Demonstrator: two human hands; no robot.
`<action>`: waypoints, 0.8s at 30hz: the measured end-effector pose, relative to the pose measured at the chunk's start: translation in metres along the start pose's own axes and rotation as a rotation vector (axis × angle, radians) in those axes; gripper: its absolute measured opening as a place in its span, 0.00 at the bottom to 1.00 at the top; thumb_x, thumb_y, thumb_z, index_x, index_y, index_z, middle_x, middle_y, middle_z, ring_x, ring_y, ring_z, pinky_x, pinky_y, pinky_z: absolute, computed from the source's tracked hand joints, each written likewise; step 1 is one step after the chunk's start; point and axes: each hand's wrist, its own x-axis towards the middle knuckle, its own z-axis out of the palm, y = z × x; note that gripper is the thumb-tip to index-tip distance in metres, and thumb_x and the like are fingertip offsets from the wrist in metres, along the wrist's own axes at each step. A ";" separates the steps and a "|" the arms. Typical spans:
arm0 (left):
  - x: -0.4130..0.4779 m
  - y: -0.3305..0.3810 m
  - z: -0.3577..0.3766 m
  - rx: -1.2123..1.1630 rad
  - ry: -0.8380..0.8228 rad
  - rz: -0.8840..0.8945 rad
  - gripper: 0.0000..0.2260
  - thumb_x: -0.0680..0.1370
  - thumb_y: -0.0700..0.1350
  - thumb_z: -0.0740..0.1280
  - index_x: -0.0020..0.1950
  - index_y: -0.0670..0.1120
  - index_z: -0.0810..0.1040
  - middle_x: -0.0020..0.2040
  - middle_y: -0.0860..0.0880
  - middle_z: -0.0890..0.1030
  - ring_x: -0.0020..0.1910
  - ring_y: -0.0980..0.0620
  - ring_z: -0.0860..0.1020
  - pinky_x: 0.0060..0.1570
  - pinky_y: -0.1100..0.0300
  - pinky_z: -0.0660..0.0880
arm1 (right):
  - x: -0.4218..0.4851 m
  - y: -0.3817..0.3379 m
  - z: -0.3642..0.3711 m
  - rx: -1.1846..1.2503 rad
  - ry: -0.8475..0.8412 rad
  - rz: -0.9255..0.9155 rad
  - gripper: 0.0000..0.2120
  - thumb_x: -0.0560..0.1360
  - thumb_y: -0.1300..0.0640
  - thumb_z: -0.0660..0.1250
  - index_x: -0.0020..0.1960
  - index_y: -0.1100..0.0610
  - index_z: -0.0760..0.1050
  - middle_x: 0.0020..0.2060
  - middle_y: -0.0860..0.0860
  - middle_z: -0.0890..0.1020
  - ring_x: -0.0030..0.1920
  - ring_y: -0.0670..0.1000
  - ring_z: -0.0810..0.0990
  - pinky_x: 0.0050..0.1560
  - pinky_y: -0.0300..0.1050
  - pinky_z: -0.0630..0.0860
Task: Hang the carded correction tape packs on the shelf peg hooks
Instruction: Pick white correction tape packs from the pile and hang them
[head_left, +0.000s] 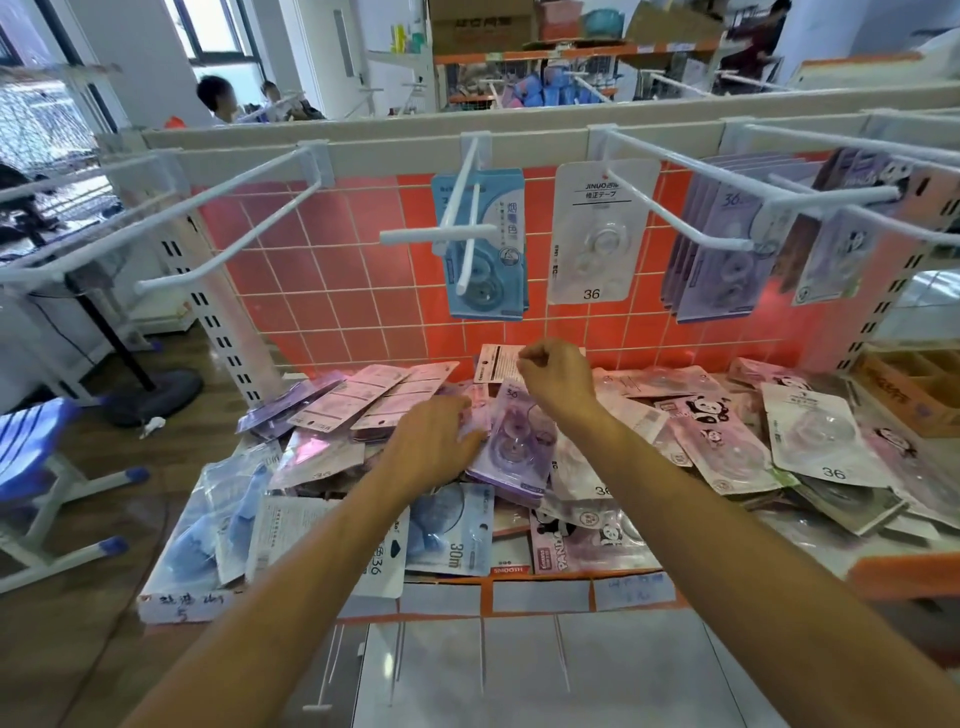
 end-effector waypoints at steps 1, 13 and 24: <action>-0.004 0.000 0.003 0.038 -0.042 0.019 0.13 0.79 0.51 0.64 0.55 0.42 0.76 0.51 0.45 0.79 0.53 0.44 0.77 0.45 0.57 0.69 | -0.005 0.004 0.001 0.005 -0.013 0.010 0.09 0.75 0.64 0.64 0.53 0.60 0.80 0.51 0.55 0.83 0.53 0.54 0.80 0.53 0.45 0.75; -0.024 0.005 0.031 0.244 0.021 0.103 0.34 0.72 0.66 0.65 0.71 0.46 0.69 0.73 0.45 0.66 0.71 0.45 0.64 0.69 0.52 0.63 | -0.031 0.034 -0.013 -0.096 -0.068 0.033 0.09 0.75 0.64 0.63 0.53 0.60 0.79 0.49 0.55 0.83 0.50 0.54 0.80 0.49 0.44 0.74; -0.026 0.017 0.033 0.282 -0.018 0.029 0.38 0.69 0.68 0.67 0.74 0.54 0.62 0.74 0.47 0.61 0.73 0.46 0.59 0.65 0.51 0.67 | -0.033 0.045 -0.030 -0.059 -0.147 0.157 0.17 0.77 0.62 0.63 0.66 0.59 0.70 0.58 0.57 0.79 0.55 0.56 0.78 0.47 0.41 0.70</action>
